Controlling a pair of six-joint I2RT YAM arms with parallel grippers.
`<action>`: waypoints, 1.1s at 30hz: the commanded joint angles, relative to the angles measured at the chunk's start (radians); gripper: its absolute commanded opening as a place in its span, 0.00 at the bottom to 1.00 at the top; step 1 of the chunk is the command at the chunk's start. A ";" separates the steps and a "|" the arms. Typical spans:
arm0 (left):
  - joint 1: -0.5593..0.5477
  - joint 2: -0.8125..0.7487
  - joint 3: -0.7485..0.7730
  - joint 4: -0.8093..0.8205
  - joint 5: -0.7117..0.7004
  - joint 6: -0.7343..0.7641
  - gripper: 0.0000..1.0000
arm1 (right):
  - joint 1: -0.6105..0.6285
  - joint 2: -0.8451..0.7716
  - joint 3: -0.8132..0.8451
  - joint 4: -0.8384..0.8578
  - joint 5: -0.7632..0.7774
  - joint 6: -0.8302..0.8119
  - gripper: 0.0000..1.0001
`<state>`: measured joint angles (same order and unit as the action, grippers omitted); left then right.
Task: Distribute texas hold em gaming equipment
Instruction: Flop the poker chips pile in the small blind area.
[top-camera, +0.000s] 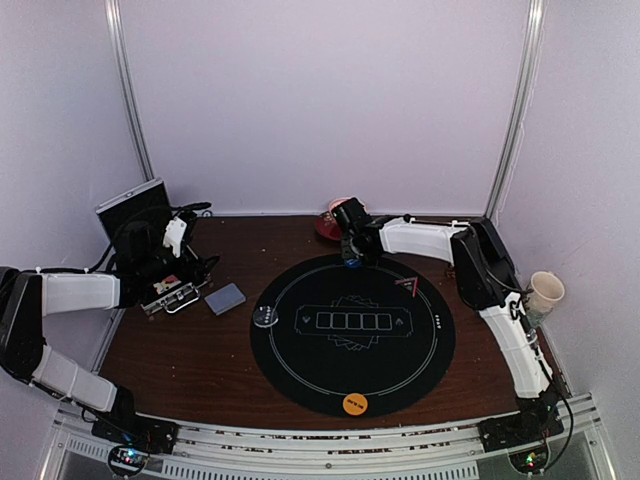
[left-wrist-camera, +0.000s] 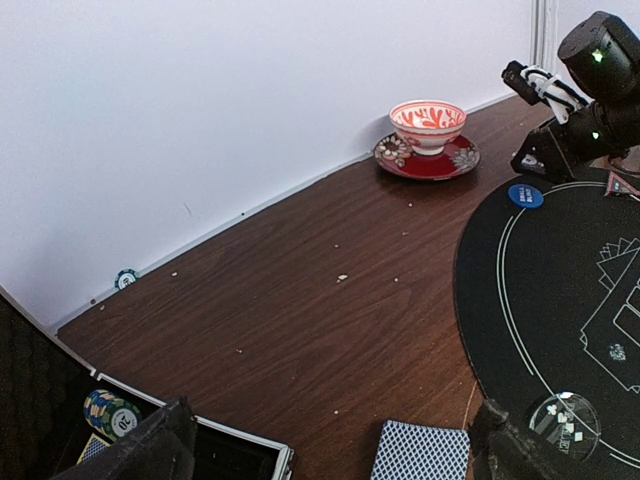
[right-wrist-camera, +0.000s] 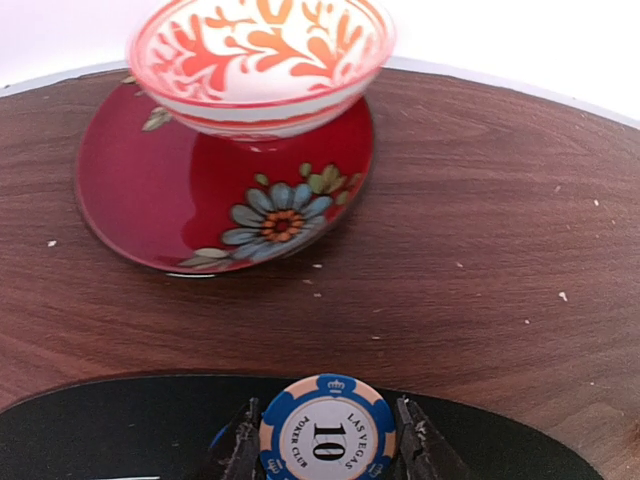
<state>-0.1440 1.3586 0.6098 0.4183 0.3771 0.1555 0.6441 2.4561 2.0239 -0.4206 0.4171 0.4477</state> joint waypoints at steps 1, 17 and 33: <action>0.000 0.008 0.021 0.037 0.005 0.010 0.98 | -0.031 -0.007 -0.066 -0.005 0.021 0.027 0.35; -0.001 0.019 0.025 0.036 0.000 0.012 0.98 | -0.043 -0.076 -0.205 0.086 -0.068 0.006 0.37; -0.001 0.016 0.025 0.034 -0.003 0.012 0.98 | -0.019 -0.126 -0.236 0.097 -0.076 -0.031 0.38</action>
<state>-0.1440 1.3693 0.6113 0.4183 0.3767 0.1581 0.6178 2.3653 1.7737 -0.3058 0.3489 0.4335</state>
